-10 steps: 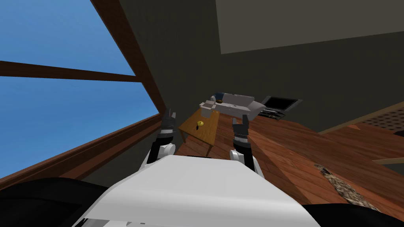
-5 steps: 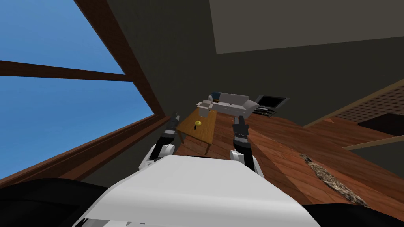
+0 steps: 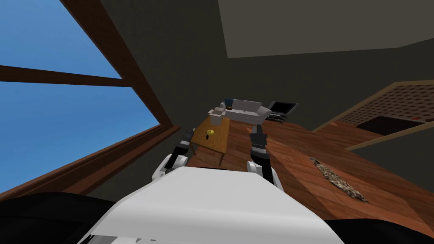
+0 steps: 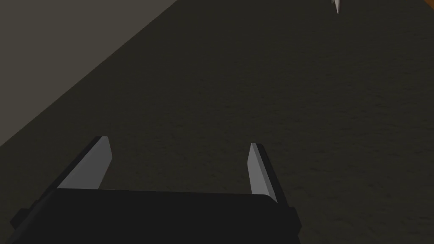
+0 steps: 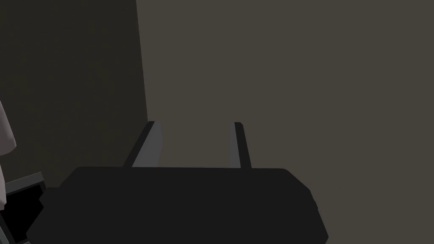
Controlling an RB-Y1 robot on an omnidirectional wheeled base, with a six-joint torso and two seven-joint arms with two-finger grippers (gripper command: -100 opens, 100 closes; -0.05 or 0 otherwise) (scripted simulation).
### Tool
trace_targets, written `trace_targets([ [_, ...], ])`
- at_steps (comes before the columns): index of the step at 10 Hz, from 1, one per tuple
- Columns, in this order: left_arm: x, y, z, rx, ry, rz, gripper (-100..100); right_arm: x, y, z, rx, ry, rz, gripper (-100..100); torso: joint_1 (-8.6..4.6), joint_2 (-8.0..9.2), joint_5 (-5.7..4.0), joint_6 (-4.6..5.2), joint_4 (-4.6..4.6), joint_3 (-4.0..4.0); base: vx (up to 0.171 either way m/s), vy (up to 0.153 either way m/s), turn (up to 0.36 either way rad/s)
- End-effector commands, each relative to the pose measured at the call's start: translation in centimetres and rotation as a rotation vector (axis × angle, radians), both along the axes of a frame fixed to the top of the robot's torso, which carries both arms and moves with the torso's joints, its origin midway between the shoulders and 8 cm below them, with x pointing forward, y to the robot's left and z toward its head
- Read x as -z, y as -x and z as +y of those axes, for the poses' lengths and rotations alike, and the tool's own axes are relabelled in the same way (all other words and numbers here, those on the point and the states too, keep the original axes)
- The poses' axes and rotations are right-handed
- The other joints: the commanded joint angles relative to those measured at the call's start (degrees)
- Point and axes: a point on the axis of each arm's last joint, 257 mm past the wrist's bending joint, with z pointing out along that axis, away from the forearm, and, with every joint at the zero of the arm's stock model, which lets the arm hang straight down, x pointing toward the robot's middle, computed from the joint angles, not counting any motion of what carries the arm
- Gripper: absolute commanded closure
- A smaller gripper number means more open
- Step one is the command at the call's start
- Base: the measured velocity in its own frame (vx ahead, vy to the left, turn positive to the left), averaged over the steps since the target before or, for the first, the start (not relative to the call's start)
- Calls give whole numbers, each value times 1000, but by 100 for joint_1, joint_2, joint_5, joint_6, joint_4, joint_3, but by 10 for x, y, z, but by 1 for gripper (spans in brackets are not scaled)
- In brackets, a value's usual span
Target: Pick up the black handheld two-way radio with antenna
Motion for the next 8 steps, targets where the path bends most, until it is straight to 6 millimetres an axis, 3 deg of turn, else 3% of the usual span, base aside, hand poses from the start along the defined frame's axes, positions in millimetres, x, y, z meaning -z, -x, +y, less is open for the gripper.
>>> trace_targets([
  [1, 24, -8, 0, -1, -53, 56, -100, 0, 0, 0, 0, 0, 0, 0, 0, 0, 0, 0, 0, 0, -11, -12, -195],
  [4, 72, -20, 3, -4, -160, 160, -100, 0, 0, 0, 0, 0, 0, 0, -2, 1, -1, 0, 0, 1, -13, -14, -180],
  [5, 77, -20, 4, -6, -161, 170, -100, 0, 0, 0, 0, 0, 0, 0, -2, 0, -1, 0, 0, 0, -7, -11, -57],
  [7, 110, -27, 9, -10, -236, 240, -100, 0, 0, 0, 0, 0, 0, 0, -2, -2, -1, -1, 0, -1, -4, -18, -162],
  [8, 114, -27, 10, -11, -236, 247, -100, 0, 0, 0, 0, 0, 0, 0, -3, -2, -1, -1, 0, -1, -2, -10, -42],
])
